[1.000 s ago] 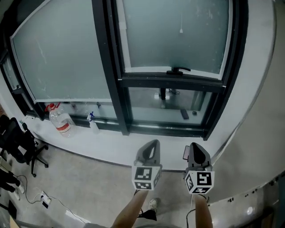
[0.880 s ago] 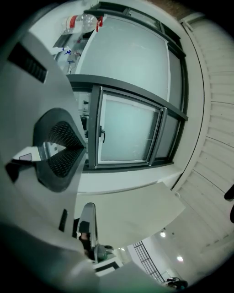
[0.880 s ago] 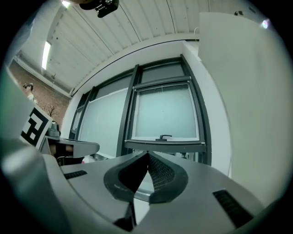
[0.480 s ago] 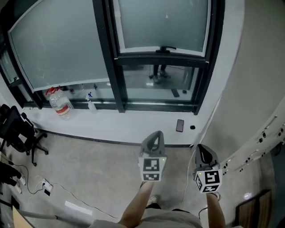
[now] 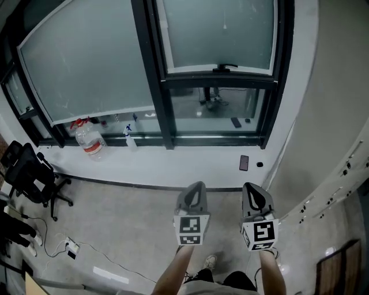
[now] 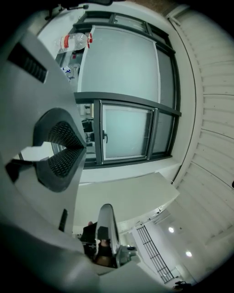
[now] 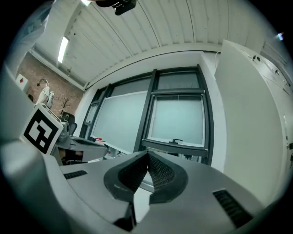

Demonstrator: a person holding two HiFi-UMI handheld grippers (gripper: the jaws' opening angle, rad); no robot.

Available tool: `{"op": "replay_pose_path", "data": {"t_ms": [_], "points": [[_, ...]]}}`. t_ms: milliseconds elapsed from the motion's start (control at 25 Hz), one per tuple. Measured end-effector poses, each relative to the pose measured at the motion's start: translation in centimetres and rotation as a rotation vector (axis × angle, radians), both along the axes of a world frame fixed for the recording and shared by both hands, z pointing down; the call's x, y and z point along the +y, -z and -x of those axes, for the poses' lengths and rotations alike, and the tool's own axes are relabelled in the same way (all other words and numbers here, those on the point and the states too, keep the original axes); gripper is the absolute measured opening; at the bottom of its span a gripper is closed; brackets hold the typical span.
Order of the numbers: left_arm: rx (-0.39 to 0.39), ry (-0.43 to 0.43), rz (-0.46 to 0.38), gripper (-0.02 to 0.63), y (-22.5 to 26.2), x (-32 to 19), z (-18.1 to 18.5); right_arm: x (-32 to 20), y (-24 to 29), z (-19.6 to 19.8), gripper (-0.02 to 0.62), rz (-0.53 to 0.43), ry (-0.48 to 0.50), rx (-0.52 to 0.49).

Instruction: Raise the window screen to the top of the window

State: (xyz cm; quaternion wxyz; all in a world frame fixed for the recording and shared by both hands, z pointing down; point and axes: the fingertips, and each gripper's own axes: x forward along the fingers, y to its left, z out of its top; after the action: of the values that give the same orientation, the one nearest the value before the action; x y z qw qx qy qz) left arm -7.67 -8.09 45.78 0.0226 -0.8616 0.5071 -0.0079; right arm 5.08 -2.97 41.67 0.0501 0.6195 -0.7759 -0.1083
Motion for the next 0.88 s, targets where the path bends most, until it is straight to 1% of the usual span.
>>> {"op": "replay_pose_path", "data": {"t_ms": [120,280,360,520,680,800,880], "points": [[0.007,0.023,0.009,0.005,-0.7,2.3,1.1,2.8,0.0,1.3,0.008,-0.007,0.029,0.024],[0.024,0.057,-0.013,0.004,-0.6,7.8,2.7,7.9,-0.4,1.4,0.008,-0.013,0.038,-0.001],[0.040,0.076,-0.019,0.003,-0.7,11.9,3.7,11.5,-0.5,1.9,0.008,-0.019,0.046,-0.030],[0.041,0.089,-0.022,0.005,-1.6,21.8,5.5,21.2,-1.2,3.2,0.008,-0.044,0.047,-0.059],[0.038,0.097,-0.021,0.003,-2.5,31.7,6.5,30.4,-2.9,3.3,0.008,-0.026,0.054,-0.105],[0.023,0.110,-0.008,0.003,-2.4,37.1,7.9,35.2,-3.8,4.0,0.008,0.011,0.055,-0.129],[0.016,0.119,0.001,0.004,-2.1,39.4,8.6,37.9,-3.5,4.6,0.008,0.022,0.060,-0.119]]}}
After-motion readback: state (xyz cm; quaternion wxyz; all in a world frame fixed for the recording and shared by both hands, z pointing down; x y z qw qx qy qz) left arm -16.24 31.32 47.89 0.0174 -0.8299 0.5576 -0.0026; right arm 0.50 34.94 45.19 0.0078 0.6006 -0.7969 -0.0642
